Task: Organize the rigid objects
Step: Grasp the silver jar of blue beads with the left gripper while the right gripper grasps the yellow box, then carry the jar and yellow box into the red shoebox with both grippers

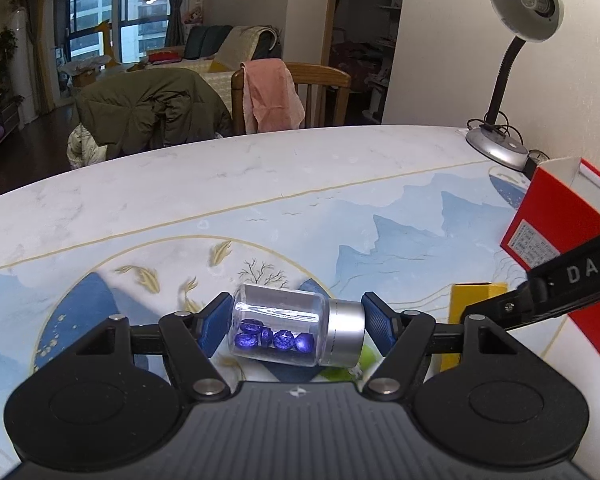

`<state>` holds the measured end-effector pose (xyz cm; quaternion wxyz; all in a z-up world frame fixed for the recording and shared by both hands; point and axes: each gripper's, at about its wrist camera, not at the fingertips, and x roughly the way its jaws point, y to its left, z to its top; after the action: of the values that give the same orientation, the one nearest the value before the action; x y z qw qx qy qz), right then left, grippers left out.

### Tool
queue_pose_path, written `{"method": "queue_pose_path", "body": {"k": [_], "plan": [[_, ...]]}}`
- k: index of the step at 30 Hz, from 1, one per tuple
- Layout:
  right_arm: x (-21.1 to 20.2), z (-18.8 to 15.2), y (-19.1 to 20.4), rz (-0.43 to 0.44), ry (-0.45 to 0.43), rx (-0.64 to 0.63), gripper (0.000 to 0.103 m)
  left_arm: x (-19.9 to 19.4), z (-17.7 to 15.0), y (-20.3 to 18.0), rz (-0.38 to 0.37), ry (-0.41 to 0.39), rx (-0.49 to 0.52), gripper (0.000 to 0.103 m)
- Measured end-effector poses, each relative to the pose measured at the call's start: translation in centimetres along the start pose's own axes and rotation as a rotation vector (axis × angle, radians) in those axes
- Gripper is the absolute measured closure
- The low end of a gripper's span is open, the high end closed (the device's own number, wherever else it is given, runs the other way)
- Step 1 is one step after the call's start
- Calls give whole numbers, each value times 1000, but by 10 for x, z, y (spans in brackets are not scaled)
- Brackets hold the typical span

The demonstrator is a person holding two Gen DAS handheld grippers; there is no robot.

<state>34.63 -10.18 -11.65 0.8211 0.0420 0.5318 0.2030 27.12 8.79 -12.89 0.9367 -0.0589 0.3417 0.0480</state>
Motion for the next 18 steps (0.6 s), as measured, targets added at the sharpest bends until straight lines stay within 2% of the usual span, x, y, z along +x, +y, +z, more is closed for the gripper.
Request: {"method": "queue_pose_path", "body": {"k": [8, 18], "plan": [[-38, -13, -16, 54, -46, 14, 75, -40, 5, -18, -5, -14, -6, 33], [-104, -20, -37, 133, -99, -27, 75, -98, 28, -67, -39, -68, 25, 33]]}}
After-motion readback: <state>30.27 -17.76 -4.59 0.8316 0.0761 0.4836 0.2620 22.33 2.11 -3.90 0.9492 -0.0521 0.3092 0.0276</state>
